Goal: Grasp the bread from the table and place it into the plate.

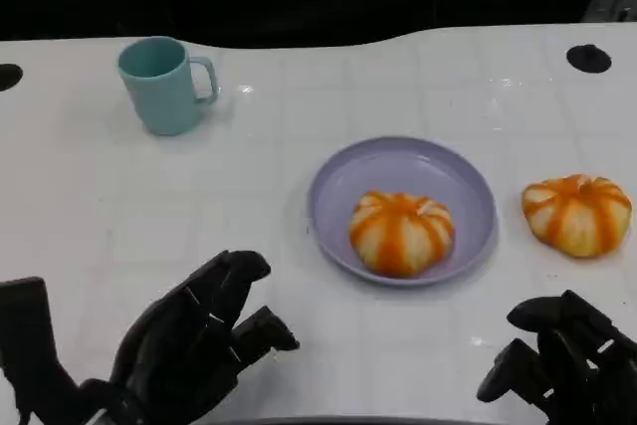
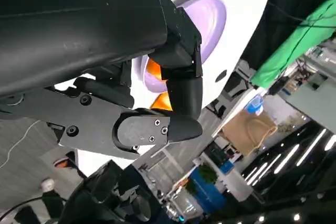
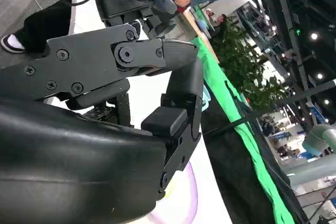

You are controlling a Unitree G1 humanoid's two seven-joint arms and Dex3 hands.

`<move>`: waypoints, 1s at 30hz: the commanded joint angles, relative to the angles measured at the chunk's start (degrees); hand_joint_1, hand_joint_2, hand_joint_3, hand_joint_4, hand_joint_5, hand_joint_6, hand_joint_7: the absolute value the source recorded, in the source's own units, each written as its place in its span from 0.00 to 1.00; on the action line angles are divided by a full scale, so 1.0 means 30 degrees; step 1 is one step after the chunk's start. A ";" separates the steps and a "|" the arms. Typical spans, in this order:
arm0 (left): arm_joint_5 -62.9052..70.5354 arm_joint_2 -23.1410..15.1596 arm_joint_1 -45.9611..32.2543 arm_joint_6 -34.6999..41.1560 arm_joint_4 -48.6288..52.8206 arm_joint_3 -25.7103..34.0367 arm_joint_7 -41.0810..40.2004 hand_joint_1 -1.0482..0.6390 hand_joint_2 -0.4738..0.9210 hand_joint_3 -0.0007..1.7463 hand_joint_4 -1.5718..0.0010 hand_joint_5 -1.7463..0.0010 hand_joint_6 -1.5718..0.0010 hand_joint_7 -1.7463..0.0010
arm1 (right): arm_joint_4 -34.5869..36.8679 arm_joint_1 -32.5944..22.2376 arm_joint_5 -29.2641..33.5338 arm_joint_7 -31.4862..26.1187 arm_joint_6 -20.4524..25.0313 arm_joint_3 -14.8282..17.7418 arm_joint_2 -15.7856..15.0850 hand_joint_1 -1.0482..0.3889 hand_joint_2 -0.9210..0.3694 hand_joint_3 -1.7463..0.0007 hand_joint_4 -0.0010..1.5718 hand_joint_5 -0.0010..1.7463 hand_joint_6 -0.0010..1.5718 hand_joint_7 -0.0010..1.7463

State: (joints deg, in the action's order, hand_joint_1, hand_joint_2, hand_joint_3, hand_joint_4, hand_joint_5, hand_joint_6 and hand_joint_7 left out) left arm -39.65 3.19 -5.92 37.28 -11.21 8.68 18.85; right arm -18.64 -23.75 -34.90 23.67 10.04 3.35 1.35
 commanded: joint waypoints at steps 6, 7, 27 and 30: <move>-0.0048 0.0480 -0.0844 -0.0845 -0.0738 0.0095 -0.1062 0.29 1.00 0.27 0.61 0.00 0.71 0.07 | 0.0120 -0.0010 -0.0024 0.0386 -0.0306 0.0251 -0.0266 0.36 0.00 0.83 0.34 0.89 0.39 0.59; -0.0011 0.0651 -0.1034 -0.1191 -0.0785 0.0124 -0.1055 0.29 1.00 0.27 0.61 0.00 0.71 0.07 | 0.0108 0.0004 -0.0051 0.0293 -0.0228 0.0291 -0.0235 0.36 0.00 0.83 0.34 0.89 0.39 0.59; -0.0479 0.0723 -0.1377 -0.2381 -0.0436 0.0417 -0.0718 0.29 1.00 0.24 0.56 0.00 0.72 0.00 | 0.0397 0.0175 0.0041 0.0431 -0.0319 0.0387 -0.0309 0.36 0.00 0.84 0.35 0.87 0.39 0.60; -0.0529 0.0776 -0.1302 -0.2289 -0.0431 0.0439 -0.0957 0.29 1.00 0.23 0.54 0.00 0.70 0.01 | 0.0435 0.0208 0.0028 0.0488 -0.0348 0.0391 -0.0313 0.36 0.00 0.84 0.35 0.88 0.39 0.60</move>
State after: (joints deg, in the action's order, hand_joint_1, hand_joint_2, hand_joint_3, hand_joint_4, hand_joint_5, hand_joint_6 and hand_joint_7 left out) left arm -41.10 6.13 -10.30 31.21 -12.71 9.70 16.36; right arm -17.66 -23.26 -34.94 24.71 9.88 3.92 1.27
